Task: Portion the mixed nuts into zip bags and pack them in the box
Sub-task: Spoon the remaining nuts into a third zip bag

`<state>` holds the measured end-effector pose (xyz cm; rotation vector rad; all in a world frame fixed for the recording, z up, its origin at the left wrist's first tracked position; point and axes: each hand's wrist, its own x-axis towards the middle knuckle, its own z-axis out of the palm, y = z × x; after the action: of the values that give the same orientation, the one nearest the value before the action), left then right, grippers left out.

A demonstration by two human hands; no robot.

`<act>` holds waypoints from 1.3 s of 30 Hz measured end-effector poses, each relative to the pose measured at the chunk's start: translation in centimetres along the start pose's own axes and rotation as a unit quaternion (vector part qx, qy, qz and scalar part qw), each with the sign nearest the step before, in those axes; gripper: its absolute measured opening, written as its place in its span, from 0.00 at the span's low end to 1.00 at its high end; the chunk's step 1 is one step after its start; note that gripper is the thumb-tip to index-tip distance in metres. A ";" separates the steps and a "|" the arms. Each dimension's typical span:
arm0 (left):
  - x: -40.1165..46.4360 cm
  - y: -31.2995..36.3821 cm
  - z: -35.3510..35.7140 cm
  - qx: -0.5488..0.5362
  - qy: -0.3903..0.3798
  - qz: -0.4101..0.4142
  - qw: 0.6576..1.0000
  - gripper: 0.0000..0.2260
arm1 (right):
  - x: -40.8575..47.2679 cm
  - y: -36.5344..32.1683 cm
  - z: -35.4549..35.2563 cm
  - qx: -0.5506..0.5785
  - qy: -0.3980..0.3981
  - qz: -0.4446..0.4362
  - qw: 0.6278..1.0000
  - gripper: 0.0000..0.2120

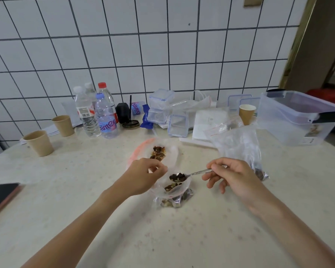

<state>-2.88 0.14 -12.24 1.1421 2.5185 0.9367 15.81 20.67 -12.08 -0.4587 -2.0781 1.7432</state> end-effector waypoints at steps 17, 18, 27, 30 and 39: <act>-0.4 -0.8 -0.5 -0.036 0.039 0.024 0.998 0.07 | -4.1 -3.1 0.2 -0.393 -0.009 -0.364 0.844 0.09; -0.4 -1.0 -0.6 -0.030 0.055 0.021 0.998 0.07 | -3.9 -3.0 0.2 -0.326 -0.012 -0.316 0.891 0.11; 1.3 -3.2 -1.8 -0.026 0.310 -0.052 0.949 0.15 | 2.8 -0.8 2.4 -0.077 0.023 -0.155 0.985 0.07; 2.5 -4.8 -1.5 0.013 0.257 -0.103 0.961 0.29 | 5.2 -0.3 3.9 -0.040 0.035 -0.120 0.991 0.07; 6.2 -6.6 0.1 0.056 0.094 -0.227 0.968 0.30 | 10.1 0.4 7.2 -0.120 0.009 -0.051 0.991 0.10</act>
<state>-10.99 1.49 -16.17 0.4715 2.8354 0.8137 3.49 19.49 -12.75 -0.4253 -2.2671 1.4331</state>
